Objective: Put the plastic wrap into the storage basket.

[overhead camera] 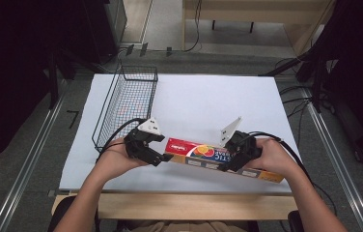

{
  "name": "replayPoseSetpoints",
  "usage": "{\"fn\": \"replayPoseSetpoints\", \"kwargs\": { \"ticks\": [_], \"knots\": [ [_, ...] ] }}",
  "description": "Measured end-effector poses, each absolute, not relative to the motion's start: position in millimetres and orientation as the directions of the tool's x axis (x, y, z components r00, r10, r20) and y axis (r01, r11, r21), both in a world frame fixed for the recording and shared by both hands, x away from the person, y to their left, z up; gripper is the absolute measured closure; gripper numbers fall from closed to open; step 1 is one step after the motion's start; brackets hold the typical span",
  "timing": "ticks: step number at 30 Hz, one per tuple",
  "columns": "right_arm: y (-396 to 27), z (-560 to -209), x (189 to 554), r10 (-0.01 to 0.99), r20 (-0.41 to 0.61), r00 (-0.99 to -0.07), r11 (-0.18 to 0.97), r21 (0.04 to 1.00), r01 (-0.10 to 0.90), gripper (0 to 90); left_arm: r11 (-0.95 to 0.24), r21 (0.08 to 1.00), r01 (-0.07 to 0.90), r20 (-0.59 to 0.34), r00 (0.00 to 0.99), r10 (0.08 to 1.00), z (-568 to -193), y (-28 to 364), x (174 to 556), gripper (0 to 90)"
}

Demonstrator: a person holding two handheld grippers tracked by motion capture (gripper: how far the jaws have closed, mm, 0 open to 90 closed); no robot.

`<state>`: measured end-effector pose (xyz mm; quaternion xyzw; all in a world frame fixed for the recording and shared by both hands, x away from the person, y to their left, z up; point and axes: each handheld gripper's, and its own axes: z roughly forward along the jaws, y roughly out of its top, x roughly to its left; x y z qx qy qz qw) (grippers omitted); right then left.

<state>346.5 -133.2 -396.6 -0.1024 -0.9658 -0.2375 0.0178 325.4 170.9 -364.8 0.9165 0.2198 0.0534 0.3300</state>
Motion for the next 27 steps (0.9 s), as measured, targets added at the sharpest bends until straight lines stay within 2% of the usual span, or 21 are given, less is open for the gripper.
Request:
{"fn": "replayPoseSetpoints", "kwargs": {
  "ticks": [14,21,27],
  "knots": [
    [-114.9,-394.5,340.3,0.098,0.070,-0.993,0.884,0.451,0.120,40.9,-0.730,0.626,0.276,-0.070,0.951,0.300,-365.1,144.1,328.4,22.6],
    [-108.7,-390.5,338.5,0.075,0.073,-0.995,0.885,0.456,0.100,40.8,-0.771,0.608,0.192,-0.036,0.976,0.214,-367.5,126.1,326.2,23.1],
    [-103.4,-389.5,337.9,0.070,0.061,-0.996,0.881,0.464,0.090,40.8,-0.791,0.588,0.169,-0.023,0.981,0.192,-369.9,114.0,327.0,24.1]
  ]
}}
